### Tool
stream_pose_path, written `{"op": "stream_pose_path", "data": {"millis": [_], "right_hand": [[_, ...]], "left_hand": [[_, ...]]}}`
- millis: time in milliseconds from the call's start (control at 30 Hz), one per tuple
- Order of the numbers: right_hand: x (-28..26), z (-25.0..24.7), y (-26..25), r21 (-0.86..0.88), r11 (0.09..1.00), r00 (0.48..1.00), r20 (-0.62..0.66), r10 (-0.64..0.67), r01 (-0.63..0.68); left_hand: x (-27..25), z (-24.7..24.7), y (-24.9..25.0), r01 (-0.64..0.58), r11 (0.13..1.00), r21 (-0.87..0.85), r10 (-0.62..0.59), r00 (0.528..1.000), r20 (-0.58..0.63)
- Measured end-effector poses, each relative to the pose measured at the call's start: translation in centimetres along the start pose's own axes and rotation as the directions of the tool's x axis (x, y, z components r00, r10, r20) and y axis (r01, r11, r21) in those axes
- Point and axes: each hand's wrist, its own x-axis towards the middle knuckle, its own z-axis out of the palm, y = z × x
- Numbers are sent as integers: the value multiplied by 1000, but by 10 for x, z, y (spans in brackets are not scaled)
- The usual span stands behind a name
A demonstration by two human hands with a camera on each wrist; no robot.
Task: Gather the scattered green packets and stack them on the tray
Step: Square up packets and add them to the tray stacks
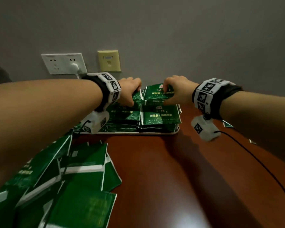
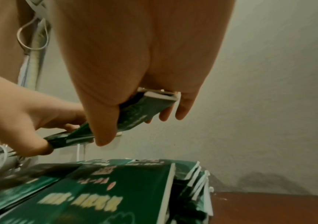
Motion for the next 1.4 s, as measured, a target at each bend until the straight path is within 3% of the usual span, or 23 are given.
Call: {"op": "stream_pose_path", "data": {"millis": [200, 400, 533, 667, 800, 933, 1067, 1167, 1233, 1367, 1400], "right_hand": [[43, 13, 6, -66, 998, 996, 83, -12, 18], [25, 13, 4, -58, 997, 992, 110, 65, -58], [-19, 6, -8, -73, 997, 997, 64, 31, -27], [-84, 16, -28, -108, 993, 997, 57, 57, -50], [-166, 44, -35, -219, 960, 961, 170, 217, -177], [-239, 52, -22, -193, 949, 866, 393, 307, -249], [-289, 55, 4, -166, 945, 879, 351, 323, -281], [-311, 53, 31, -191, 923, 874, 302, 380, -335], [-322, 48, 56, -238, 843, 823, 207, 529, -482], [-346, 36, 114, -261, 590, 577, 133, 806, -764], [-352, 33, 123, -254, 566, 545, 153, 824, -784]], "left_hand": [[45, 10, -11, 4, 999, 46, -8, 996, 88], [32, 9, -8, 27, 999, 38, -29, 997, 67], [-9, 1, 12, 14, 998, 60, -18, 998, 56], [-59, 14, 57, -87, 993, 81, 79, 992, 102], [-104, 44, 121, -153, 985, 85, 122, 949, 292], [-129, 59, 187, -195, 981, 2, 178, 901, 396], [-138, 62, 252, -244, 965, -96, 262, 879, 398], [-134, 64, 283, -229, 973, -37, 225, 895, 386], [-128, 63, 290, -191, 982, -6, 179, 907, 381], [-117, 66, 293, -153, 987, 52, 119, 907, 405], [-115, 69, 292, -142, 989, 51, 109, 908, 405]]}}
